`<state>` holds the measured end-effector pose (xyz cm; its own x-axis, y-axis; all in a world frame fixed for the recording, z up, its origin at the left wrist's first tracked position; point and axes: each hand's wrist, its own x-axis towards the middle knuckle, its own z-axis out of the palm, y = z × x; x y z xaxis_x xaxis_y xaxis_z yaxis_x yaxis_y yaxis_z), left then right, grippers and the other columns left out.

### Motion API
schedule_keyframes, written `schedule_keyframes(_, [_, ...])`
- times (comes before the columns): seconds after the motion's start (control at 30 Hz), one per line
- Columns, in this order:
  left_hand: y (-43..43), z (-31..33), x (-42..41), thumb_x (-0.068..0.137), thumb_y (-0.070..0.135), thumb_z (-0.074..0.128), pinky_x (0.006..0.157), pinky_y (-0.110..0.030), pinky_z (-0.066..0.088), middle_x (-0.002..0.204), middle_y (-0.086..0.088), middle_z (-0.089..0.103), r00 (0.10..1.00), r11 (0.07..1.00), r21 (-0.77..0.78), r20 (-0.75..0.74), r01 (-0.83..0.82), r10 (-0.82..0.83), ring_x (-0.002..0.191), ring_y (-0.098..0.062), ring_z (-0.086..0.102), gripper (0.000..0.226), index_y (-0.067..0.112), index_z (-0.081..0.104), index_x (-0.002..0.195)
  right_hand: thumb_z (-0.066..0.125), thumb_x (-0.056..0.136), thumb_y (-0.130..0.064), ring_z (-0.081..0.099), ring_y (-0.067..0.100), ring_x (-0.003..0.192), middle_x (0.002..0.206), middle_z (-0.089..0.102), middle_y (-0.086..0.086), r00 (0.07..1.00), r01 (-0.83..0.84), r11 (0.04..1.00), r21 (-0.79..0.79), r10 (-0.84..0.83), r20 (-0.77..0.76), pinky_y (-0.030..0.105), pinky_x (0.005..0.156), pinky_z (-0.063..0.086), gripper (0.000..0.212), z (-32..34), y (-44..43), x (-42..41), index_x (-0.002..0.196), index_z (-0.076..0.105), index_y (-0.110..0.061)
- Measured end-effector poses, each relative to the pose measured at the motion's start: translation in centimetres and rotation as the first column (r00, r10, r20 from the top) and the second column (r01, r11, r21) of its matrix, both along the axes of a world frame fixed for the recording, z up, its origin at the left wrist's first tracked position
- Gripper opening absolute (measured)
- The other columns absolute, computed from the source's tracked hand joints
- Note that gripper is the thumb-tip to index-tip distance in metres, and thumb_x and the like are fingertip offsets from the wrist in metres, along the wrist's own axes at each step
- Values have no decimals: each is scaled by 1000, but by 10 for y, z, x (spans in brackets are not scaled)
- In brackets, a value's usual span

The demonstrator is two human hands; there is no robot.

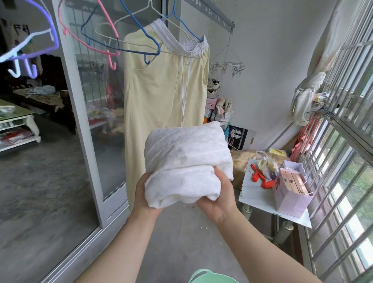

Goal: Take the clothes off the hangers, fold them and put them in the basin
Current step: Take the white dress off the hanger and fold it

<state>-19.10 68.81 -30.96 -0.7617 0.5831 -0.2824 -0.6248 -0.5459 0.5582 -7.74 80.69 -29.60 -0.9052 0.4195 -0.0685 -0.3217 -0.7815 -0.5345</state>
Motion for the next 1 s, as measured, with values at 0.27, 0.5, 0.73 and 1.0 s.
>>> schedule_keyframes(0.27, [-22,-2,-15,69,19,56,76,-33,49,86,-7,69,911,939,2,-241,344,-334,81,-24,67,28,9,70,91,44,86,-28,60,28,88,83,65,13,993,78,997,-16,-76,87,41,91,41,33,-1,2,13,94,64,-3])
schedule_keyframes(0.5, [-30,-9,-25,80,65,53,105,-49,38,137,-10,55,779,791,-134,-142,596,-611,127,-32,51,72,19,53,134,40,82,-22,52,23,66,61,48,5,959,118,993,27,-121,256,36,72,41,20,-26,0,35,69,51,-12])
schedule_keyframes(0.73, [-10,-38,0,76,49,69,103,-43,43,123,-10,65,810,786,-234,8,572,-587,119,-28,59,57,16,64,122,38,80,-21,58,22,63,63,57,4,941,157,988,11,-153,303,32,66,42,24,-50,-14,61,74,59,-10])
schedule_keyframes(1.0, [28,-58,38,73,32,74,92,-39,51,108,-9,71,814,776,-295,12,558,-581,105,-28,65,35,14,74,103,29,87,-21,66,21,58,62,66,5,949,209,976,-69,-185,255,32,67,46,52,-75,9,97,59,71,-8])
